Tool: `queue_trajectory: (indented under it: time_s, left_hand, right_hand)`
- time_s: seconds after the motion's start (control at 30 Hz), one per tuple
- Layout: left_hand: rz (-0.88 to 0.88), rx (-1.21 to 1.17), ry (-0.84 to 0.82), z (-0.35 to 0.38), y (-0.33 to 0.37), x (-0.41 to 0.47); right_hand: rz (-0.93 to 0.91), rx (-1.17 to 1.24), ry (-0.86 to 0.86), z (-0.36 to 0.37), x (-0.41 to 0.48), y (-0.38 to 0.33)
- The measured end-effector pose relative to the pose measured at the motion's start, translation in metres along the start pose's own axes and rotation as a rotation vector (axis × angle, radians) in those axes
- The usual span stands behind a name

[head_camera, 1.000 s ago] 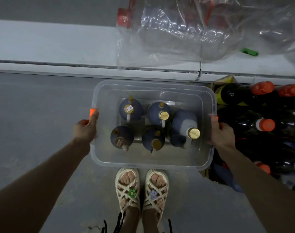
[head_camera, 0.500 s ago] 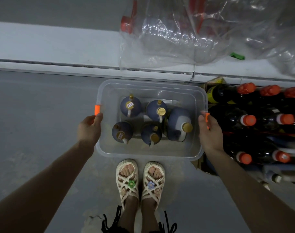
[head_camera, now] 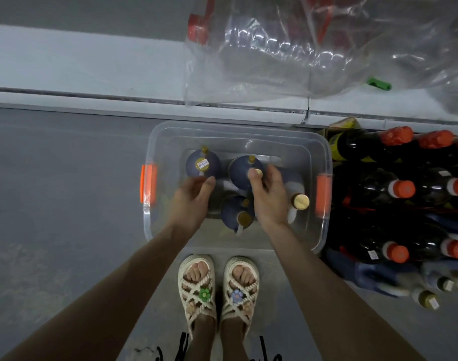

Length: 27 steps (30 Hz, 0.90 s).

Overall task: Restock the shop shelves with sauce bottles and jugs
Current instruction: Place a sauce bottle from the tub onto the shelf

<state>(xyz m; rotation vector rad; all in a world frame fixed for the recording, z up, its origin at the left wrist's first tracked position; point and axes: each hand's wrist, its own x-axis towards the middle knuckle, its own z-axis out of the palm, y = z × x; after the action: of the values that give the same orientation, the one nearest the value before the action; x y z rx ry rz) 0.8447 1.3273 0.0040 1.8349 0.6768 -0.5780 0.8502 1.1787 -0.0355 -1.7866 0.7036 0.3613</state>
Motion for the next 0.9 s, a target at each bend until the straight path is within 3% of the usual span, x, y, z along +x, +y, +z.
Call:
queue_trajectory:
  time_s: [0.37, 0.9]
  left_hand:
    - [0.07, -0.077, -0.008, 0.006, -0.027, 0.03]
    - [0.055, -0.078, -0.148, 0.019, -0.016, 0.031]
  right_hand:
    - [-0.046, 0.016, 0.046, 0.031, 0.035, 0.045]
    - [-0.186, -0.06, 0.098, 0.008, 0.031, 0.033]
